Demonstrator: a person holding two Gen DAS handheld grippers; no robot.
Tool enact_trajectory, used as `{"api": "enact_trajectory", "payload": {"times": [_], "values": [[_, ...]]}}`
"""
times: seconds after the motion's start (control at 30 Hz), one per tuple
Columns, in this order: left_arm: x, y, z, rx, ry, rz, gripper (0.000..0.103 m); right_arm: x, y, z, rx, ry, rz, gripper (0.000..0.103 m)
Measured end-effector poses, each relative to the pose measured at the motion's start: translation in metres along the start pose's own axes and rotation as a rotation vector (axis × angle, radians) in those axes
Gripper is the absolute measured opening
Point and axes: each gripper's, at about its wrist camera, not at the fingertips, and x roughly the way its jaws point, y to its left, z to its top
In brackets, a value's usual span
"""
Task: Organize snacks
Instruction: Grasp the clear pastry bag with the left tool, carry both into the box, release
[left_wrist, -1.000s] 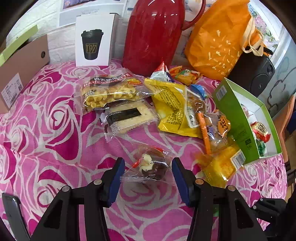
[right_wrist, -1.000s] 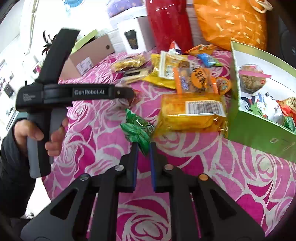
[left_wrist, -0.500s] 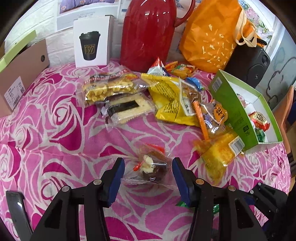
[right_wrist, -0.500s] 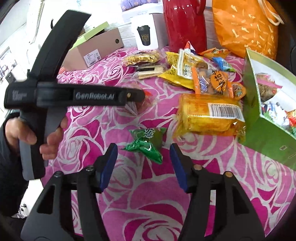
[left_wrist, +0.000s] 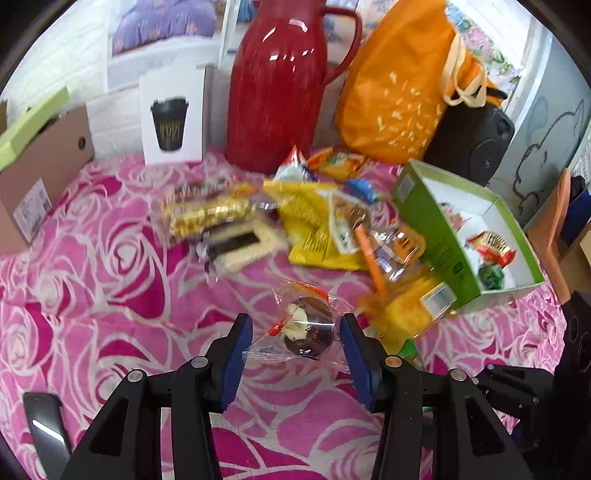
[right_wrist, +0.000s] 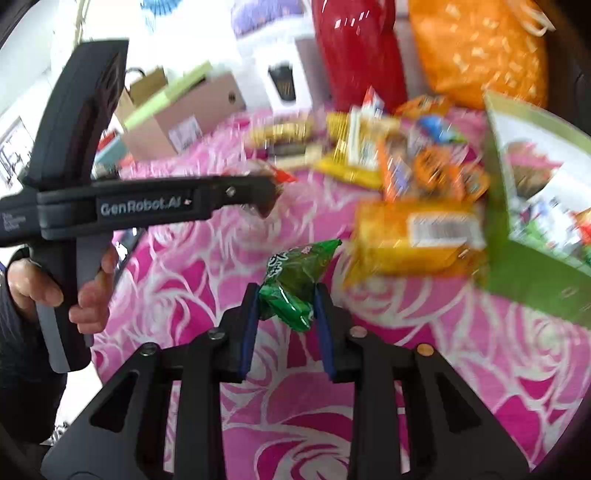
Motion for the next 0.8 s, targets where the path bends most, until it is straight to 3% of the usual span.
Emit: {"api": "enact_trajectory", "payload": {"times": [0.17,0.33,0.63,0.8], "values": [[-0.028,-0.026,0.021,0.030,-0.065,-0.048,0.050,-0.049,-0.017,0.010,0.031,-0.135,-0.031,0.031],[-0.032,-0.076,0.044,0.097,-0.101,-0.138,0.050,-0.090,-0.058,0.007,0.096,-0.219,-0.158,0.031],[0.019,-0.178,0.067,0.223,-0.044,-0.259,0.050,-0.156,-0.160,-0.013,0.300,-0.284,-0.399,0.031],[0.054,-0.222,0.072,0.276,0.007,-0.289,0.050,-0.165,-0.194,-0.019,0.358,-0.288,-0.438,0.031]]}}
